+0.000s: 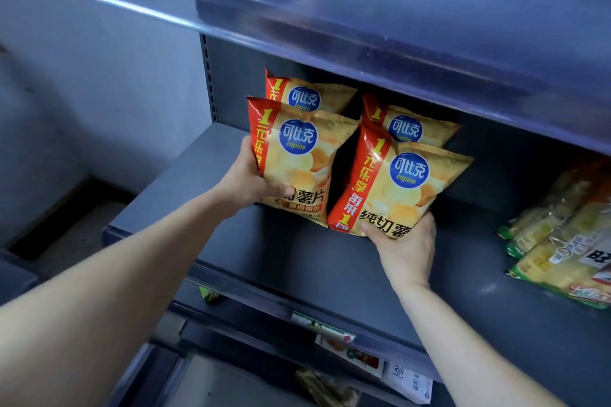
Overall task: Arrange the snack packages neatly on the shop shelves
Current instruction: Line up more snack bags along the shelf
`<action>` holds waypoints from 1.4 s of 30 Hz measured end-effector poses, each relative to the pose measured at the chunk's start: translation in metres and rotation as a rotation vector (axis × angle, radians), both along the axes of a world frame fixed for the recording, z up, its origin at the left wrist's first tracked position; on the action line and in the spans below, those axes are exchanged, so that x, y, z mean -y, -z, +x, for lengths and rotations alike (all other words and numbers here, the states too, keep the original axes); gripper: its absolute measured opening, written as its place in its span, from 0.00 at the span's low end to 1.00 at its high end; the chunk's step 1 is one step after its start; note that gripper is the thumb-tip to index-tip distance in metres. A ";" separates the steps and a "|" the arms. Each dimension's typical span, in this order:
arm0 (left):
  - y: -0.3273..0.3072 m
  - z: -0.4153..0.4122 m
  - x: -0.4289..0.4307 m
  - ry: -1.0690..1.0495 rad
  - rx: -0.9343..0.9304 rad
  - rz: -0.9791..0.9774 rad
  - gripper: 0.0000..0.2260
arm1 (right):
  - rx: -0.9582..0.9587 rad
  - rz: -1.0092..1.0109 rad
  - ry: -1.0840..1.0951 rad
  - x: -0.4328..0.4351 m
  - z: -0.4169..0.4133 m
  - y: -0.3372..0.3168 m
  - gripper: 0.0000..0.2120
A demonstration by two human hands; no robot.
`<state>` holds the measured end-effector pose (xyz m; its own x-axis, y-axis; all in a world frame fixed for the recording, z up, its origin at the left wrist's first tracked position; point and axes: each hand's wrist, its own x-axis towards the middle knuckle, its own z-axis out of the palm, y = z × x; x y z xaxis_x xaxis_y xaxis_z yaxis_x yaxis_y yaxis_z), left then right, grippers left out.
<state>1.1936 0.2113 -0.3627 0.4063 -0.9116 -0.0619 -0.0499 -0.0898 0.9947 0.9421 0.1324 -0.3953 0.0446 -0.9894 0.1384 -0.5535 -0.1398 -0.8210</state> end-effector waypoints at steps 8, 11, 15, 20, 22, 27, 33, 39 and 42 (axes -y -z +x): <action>-0.008 0.011 -0.004 0.154 0.035 0.109 0.34 | -0.052 0.006 -0.093 0.003 -0.010 0.001 0.34; -0.009 0.014 -0.001 0.132 0.044 0.128 0.31 | -0.093 -0.012 -0.100 0.002 -0.005 0.000 0.32; 0.000 0.018 -0.001 0.110 0.050 0.156 0.34 | -0.117 0.024 -0.095 0.002 -0.003 0.001 0.32; 0.011 0.020 -0.007 0.007 0.106 0.234 0.38 | -0.161 0.063 -0.086 -0.001 -0.003 -0.003 0.32; 0.013 0.018 -0.011 -0.022 0.154 0.279 0.37 | -0.190 0.082 -0.084 -0.002 -0.004 -0.004 0.34; 0.008 0.007 -0.021 -0.112 0.357 0.416 0.33 | -0.320 0.179 -0.069 -0.005 -0.012 -0.011 0.35; -0.008 -0.014 -0.041 -0.143 0.554 0.560 0.25 | -0.546 0.313 -0.109 -0.010 -0.024 -0.027 0.31; -0.022 -0.048 -0.078 -0.095 0.707 0.660 0.31 | -0.623 0.319 -0.263 -0.034 -0.044 -0.046 0.29; -0.032 -0.067 -0.102 -0.086 0.766 0.697 0.33 | -0.688 0.291 -0.375 -0.053 -0.056 -0.059 0.27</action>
